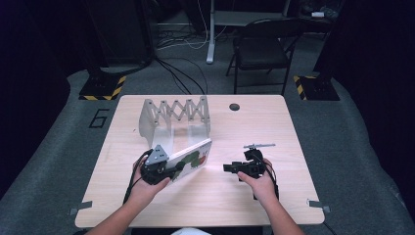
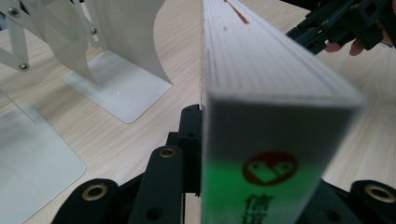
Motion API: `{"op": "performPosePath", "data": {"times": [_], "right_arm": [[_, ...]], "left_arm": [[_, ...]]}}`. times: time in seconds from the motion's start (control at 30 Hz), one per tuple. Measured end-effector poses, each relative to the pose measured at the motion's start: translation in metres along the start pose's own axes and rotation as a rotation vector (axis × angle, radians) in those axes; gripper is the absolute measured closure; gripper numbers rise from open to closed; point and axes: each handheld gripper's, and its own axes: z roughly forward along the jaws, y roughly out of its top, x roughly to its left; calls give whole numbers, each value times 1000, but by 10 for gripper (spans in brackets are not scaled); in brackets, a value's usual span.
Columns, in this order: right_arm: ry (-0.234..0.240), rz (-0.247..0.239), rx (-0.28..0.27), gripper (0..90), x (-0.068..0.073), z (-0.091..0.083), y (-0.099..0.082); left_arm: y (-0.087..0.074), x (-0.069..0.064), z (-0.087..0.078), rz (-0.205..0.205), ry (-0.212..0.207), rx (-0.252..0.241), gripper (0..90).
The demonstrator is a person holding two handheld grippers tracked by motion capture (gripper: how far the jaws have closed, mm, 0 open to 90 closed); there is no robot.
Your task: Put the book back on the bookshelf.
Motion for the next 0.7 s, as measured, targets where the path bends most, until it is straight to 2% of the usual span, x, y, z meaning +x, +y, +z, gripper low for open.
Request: {"op": "performPosePath", "data": {"times": [0.3, 0.7], "right_arm": [[-1, -3, 5, 484, 1, 2, 0], [0, 6, 4, 484, 1, 1, 0]], "left_arm": [[6, 13, -11, -29, 28, -24, 755], [7, 29, -9, -68, 70, -40, 755]]}}
